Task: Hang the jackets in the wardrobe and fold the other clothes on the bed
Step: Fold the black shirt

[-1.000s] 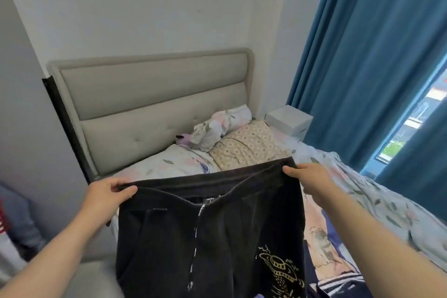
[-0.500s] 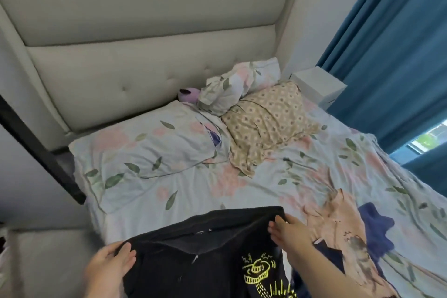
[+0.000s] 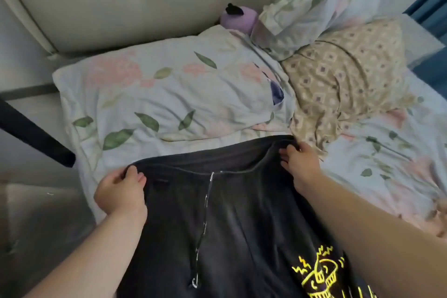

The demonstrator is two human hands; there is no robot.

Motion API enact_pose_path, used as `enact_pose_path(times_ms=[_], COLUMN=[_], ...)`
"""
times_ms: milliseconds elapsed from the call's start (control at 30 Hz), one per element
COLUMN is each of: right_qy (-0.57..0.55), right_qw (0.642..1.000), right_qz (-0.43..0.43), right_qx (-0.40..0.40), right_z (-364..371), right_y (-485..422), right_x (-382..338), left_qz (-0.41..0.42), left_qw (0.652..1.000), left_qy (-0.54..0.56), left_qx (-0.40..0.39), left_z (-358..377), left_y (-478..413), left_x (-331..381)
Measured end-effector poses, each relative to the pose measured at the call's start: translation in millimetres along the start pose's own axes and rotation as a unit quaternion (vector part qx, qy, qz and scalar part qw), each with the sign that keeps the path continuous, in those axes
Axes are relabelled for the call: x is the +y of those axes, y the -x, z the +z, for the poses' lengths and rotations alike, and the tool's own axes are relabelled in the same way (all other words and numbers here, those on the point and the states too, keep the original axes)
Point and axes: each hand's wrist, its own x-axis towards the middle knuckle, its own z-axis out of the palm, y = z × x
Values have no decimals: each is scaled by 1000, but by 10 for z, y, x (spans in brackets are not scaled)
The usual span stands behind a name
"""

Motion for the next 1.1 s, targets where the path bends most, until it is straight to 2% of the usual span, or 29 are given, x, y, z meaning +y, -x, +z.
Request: enact_pose_path(times_ms=[67, 100, 133, 167, 200, 233, 267, 300, 367, 433, 667, 800, 1100], right_qy=[15, 40, 106, 212, 328, 432, 506, 555, 605, 613, 602, 592, 582], right_qw=[999, 997, 989, 963, 914, 850, 789, 750, 716, 708, 709, 716, 723], right_qz=[-28, -50, -86, -142, -203, -266, -317, -337, -335, -346, -365, -365, -366], right_qx=[-20, -36, -57, -86, -121, -144, -144, -130, -93, -58, -50, -55, -68], right_z=[283, 399, 485, 552, 603, 633, 657, 680, 724, 770, 807, 814, 810], right_y=[-217, -317, -385, -424, -434, -435, -436, -439, -467, -520, -604, -618, -622], right_x=[-39, -30, 15, 89, 201, 346, 499, 639, 863, 978, 1070, 1085, 1089], left_qz=[113, 184, 248, 309, 375, 427, 443, 440, 427, 434, 437, 437, 438], left_qw=[987, 959, 912, 844, 762, 692, 649, 629, 606, 591, 569, 576, 562], left_qy=[-112, -200, -298, -398, -483, -538, -576, -603, -641, -653, -676, -671, -688], left_qx=[-39, -82, -135, -181, -211, -224, -225, -219, -201, -190, -169, -165, -139], left_z=[93, 99, 62, 14, -42, -84, -93, -83, -48, -20, 22, 31, 34], left_y=[-160, -203, -232, -271, -309, -332, -361, -386, -420, -447, -435, -427, -347], left_x=[-87, -160, -265, -379, -495, -591, -651, -679, -716, -750, -783, -768, -749])
